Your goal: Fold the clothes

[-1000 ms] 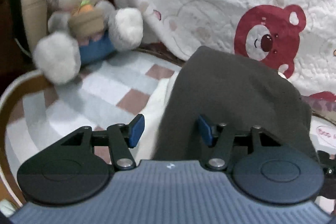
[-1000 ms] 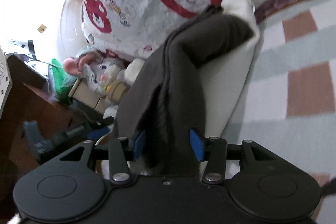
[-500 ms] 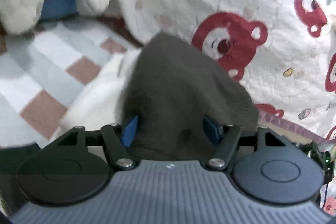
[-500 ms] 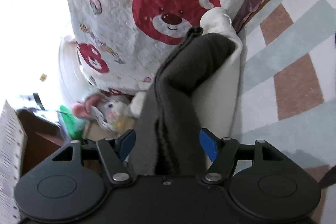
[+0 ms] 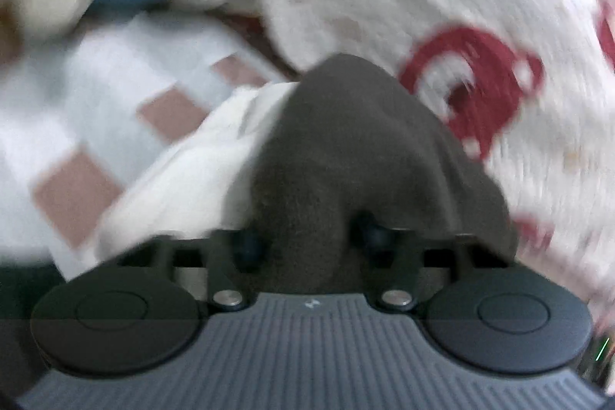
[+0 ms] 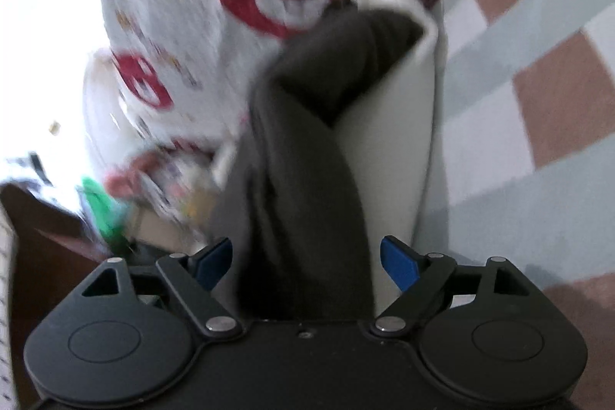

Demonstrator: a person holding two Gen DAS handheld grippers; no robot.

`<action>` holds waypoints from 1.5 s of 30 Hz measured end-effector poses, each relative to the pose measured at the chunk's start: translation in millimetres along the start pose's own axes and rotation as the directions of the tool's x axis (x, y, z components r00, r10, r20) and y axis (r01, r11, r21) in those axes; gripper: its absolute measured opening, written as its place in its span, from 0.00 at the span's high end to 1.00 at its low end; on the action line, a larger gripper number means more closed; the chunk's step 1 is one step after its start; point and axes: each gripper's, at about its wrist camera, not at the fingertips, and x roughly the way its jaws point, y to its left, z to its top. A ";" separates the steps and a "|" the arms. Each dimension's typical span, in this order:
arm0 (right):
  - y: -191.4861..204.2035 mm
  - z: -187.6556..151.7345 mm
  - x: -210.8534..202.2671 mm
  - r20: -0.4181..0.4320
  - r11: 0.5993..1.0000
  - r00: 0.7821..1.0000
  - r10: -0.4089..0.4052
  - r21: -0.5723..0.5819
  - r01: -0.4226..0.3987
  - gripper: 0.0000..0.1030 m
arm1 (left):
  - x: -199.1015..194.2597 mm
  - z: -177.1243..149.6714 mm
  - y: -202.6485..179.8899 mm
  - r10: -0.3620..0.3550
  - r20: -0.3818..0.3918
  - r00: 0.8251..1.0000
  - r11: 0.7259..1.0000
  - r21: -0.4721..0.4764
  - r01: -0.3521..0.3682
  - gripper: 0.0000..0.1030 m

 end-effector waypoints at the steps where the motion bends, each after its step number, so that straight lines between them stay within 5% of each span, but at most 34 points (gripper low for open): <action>1: 4.4 -2.3 4.6 -0.009 1.000 1.000 -0.008 -0.021 0.007 0.15 | -3.3 6.4 -10.5 0.008 -0.007 1.000 0.996 0.086 -0.007 0.75; 3: 14.9 -6.0 11.9 -0.037 0.998 0.999 0.007 -0.063 -0.009 0.20 | -11.7 22.2 -28.4 0.030 -0.008 1.000 0.983 0.180 -0.029 0.76; 4: 21.1 -7.3 14.4 -0.058 0.996 0.998 0.031 -0.083 -0.035 0.45 | -15.6 32.6 -35.9 0.049 0.000 0.999 0.978 0.204 -0.048 0.77; 5: 27.3 -8.6 16.9 -0.079 0.993 0.995 0.054 -0.102 -0.062 0.55 | -18.7 42.4 -41.9 0.059 0.004 0.998 0.973 0.223 -0.059 0.77; 9: 25.3 -12.0 27.2 -0.112 0.955 0.959 0.260 0.174 -0.238 0.60 | -26.8 68.9 -63.8 0.159 0.000 0.987 0.931 0.332 -0.150 0.73; 11: 24.0 -13.6 32.3 -0.106 0.896 0.926 0.361 0.313 -0.314 0.60 | -16.2 68.3 -70.1 0.361 -0.070 0.930 0.870 0.384 -0.309 0.57; 13: 24.5 -18.3 40.0 -0.216 0.963 0.949 0.228 0.195 -0.187 0.60 | -12.0 52.1 -81.8 0.514 -0.014 0.858 0.758 0.476 -0.447 0.56; 14: 22.4 -22.4 42.8 -0.238 0.977 0.955 0.178 0.163 -0.141 0.60 | -14.6 43.1 -88.6 0.533 0.032 0.845 0.722 0.503 -0.475 0.56; 15: 20.1 -26.6 45.4 -0.256 0.986 0.958 0.128 0.133 -0.096 0.60 | -18.5 35.3 -95.9 0.530 0.064 0.845 0.717 0.498 -0.488 0.56; 19: 28.0 -21.9 42.8 -0.282 0.994 0.955 0.088 0.094 -0.064 0.39 | -32.1 15.8 -119.3 0.324 0.038 0.945 0.908 0.267 -0.322 0.45; 21: 37.1 -6.1 32.5 -0.316 0.997 0.946 0.074 0.016 -0.073 0.36 | -31.3 4.2 -129.5 0.256 0.014 0.967 0.958 0.128 -0.256 0.44; 24: 18.2 24.2 1.0 -0.289 0.994 0.952 0.100 0.062 -0.086 0.36 | -23.6 -27.4 -140.8 0.323 0.026 0.946 0.946 -0.032 -0.322 0.41; 26: -10.7 48.5 -28.0 -0.150 0.982 0.982 0.115 0.164 -0.090 0.35 | -17.7 -54.2 -145.6 0.339 0.052 0.939 0.940 -0.071 -0.335 0.41; 30: -32.5 65.0 -35.3 -0.054 0.980 0.996 0.070 0.189 -0.059 0.34 | -19.2 -89.8 -156.8 0.369 0.160 0.916 0.921 0.073 -0.384 0.39; 34: -53.7 80.8 -41.6 0.038 0.977 0.999 0.021 0.214 -0.028 0.34 | -19.4 -84.2 -153.8 0.354 0.148 0.924 0.928 0.065 -0.366 0.38; 40: -42.8 75.7 -14.5 0.045 0.982 0.996 0.076 0.169 -0.082 0.33 | -17.9 -86.6 -144.8 0.330 0.136 0.934 0.937 0.071 -0.342 0.37; 43: -39.8 82.4 7.2 0.113 0.950 0.986 0.122 0.276 -0.149 0.19 | -19.2 -89.5 -143.2 0.321 0.131 0.938 0.937 0.102 -0.335 0.36; 45: -26.9 95.9 23.0 0.069 0.977 0.997 0.035 0.206 -0.048 0.19 | -22.3 -88.2 -140.6 0.307 0.122 0.944 0.944 0.087 -0.319 0.36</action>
